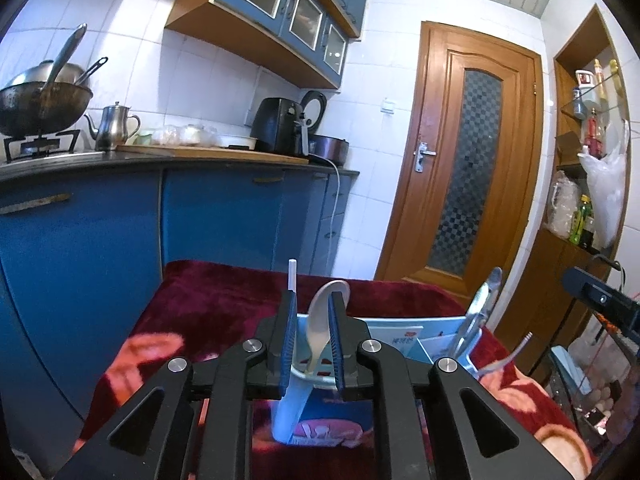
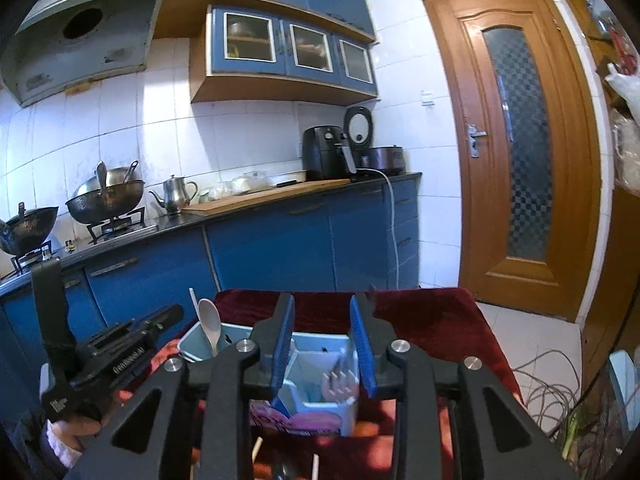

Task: Organize utensils
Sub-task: 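Move both open tools back down toward the remaining utensils on the blanket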

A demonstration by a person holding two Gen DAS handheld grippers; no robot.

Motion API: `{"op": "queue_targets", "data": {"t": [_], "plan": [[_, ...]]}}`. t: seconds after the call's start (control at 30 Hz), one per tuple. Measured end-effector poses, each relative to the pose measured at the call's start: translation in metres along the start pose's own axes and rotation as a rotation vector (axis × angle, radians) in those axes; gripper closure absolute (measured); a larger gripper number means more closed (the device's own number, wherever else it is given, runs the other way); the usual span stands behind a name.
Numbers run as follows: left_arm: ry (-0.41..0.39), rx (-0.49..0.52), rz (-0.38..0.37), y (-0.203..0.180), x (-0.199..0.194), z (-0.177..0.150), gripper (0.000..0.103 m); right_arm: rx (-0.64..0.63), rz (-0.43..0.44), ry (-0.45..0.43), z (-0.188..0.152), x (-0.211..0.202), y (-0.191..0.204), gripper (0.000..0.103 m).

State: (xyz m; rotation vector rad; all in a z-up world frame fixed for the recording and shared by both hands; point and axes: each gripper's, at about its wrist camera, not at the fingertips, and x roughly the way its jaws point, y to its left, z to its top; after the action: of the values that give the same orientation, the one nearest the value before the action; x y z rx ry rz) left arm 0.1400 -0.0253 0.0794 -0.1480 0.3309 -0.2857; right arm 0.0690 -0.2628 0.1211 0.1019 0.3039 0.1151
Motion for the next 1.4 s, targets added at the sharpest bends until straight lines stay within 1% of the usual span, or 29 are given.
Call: {"op": "queue_targets", "data": {"t": [0.17,0.37,0.53,0.67,0.7,0.73,0.8,0.83,0.87,0.9,1.07,1.23,1.33,1.4], "plan": [[0.008,0.011,0.000,-0.003,-0.015,-0.002,0.087,0.031,-0.020,0.036,-0.013,-0.001,-0.012,0.070],[0.033,0.020,0.006,-0.005,-0.028,-0.010,0.086,0.062,0.006,0.113,-0.029,0.017,-0.018,0.069],[0.052,0.017,0.018,-0.001,-0.031,-0.014,0.086,0.028,0.014,0.153,-0.038,0.033,-0.013,0.068],[0.062,0.001,0.023,0.004,-0.029,-0.015,0.086,-0.001,-0.003,0.168,-0.040,0.044,-0.010,0.068],[0.065,-0.004,0.023,0.005,-0.028,-0.015,0.086,-0.005,-0.009,0.171,-0.040,0.047,-0.010,0.070],[0.068,-0.009,0.023,0.006,-0.027,-0.016,0.086,-0.010,-0.015,0.170,-0.040,0.048,-0.010,0.076],[0.074,-0.017,0.023,0.008,-0.026,-0.017,0.086,-0.016,-0.021,0.163,-0.037,0.050,-0.010,0.079],[0.076,-0.021,0.022,0.009,-0.025,-0.017,0.086,-0.016,-0.018,0.159,-0.035,0.050,-0.010,0.084],[0.076,-0.022,0.022,0.009,-0.025,-0.018,0.086,-0.024,-0.032,0.156,-0.033,0.050,-0.009,0.097],[0.078,-0.025,0.022,0.009,-0.025,-0.019,0.086,-0.024,-0.027,0.156,-0.029,0.051,-0.009,0.099],[0.082,-0.031,0.020,0.011,-0.023,-0.019,0.086,-0.047,-0.019,0.155,-0.016,0.056,-0.003,0.100],[0.085,-0.030,0.018,0.011,-0.022,-0.020,0.086,-0.081,-0.005,0.201,-0.003,0.078,0.003,0.099],[0.086,-0.028,0.019,0.011,-0.021,-0.020,0.086,-0.103,-0.013,0.222,0.002,0.091,0.007,0.099],[0.089,-0.028,0.019,0.011,-0.020,-0.021,0.086,-0.123,-0.029,0.221,0.004,0.097,0.010,0.099]]}}
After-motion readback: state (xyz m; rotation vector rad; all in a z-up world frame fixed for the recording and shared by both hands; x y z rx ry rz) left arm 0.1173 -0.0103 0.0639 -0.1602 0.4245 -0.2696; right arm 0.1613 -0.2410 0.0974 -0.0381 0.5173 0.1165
